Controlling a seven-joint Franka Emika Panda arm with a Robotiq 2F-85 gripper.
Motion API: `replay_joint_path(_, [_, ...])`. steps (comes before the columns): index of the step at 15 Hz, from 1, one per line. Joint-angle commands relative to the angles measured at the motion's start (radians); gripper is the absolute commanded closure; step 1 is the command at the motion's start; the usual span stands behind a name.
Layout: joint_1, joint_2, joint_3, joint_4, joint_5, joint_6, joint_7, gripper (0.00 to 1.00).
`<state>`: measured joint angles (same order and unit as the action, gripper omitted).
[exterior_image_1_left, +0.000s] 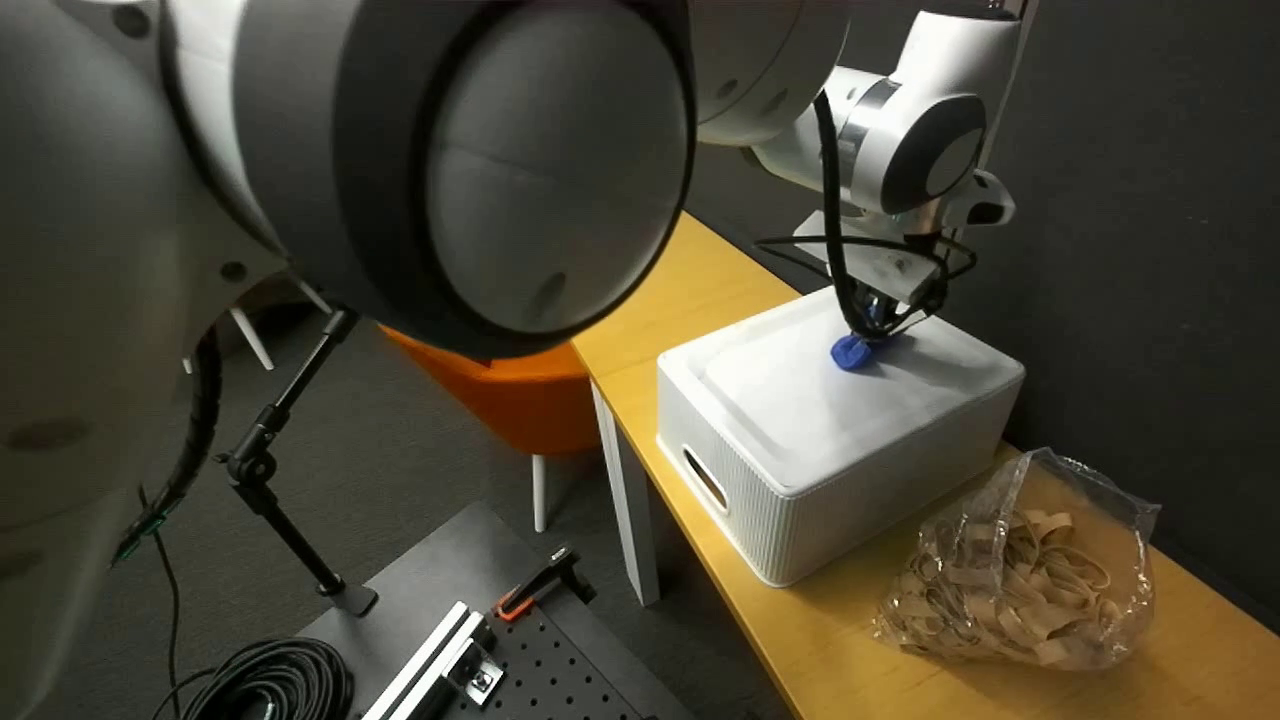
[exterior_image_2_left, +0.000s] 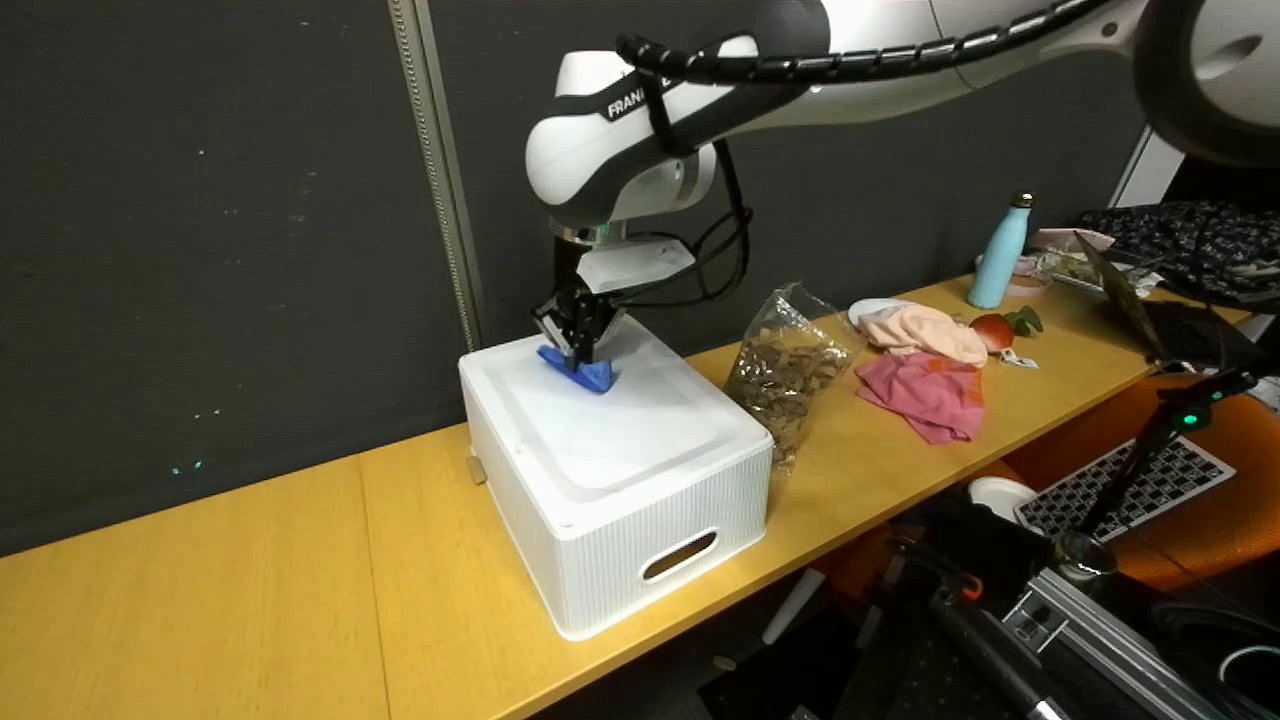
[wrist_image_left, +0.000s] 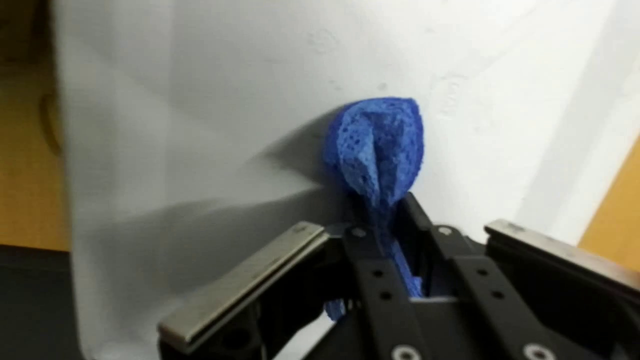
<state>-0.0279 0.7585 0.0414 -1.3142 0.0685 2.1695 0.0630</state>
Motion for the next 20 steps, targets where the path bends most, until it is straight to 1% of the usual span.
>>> replay_joint_path(1, [0.036,0.099,0.039,0.104,0.032,-0.021,-0.024,0.95])
replay_joint_path(2, [0.048,0.096,0.047,0.111,0.032,-0.035,-0.020,0.95])
replay_joint_path(4, [0.069,0.065,0.048,0.081,0.026,-0.070,-0.001,0.95])
replay_joint_path(6, [0.090,0.013,0.016,0.010,-0.002,-0.099,0.044,0.95])
replay_joint_path(8, [0.091,-0.045,-0.008,-0.069,-0.012,-0.110,0.079,0.95])
replay_joint_path(12, [0.083,-0.179,-0.049,-0.263,-0.017,-0.109,0.129,0.95])
replay_joint_path(15, [0.073,-0.245,-0.085,-0.389,-0.034,-0.068,0.144,0.95])
replay_joint_path(17, [0.061,-0.252,-0.091,-0.414,-0.020,-0.056,0.143,0.95])
replay_joint_path(20, [0.064,-0.241,-0.069,-0.403,0.002,-0.060,0.136,0.95])
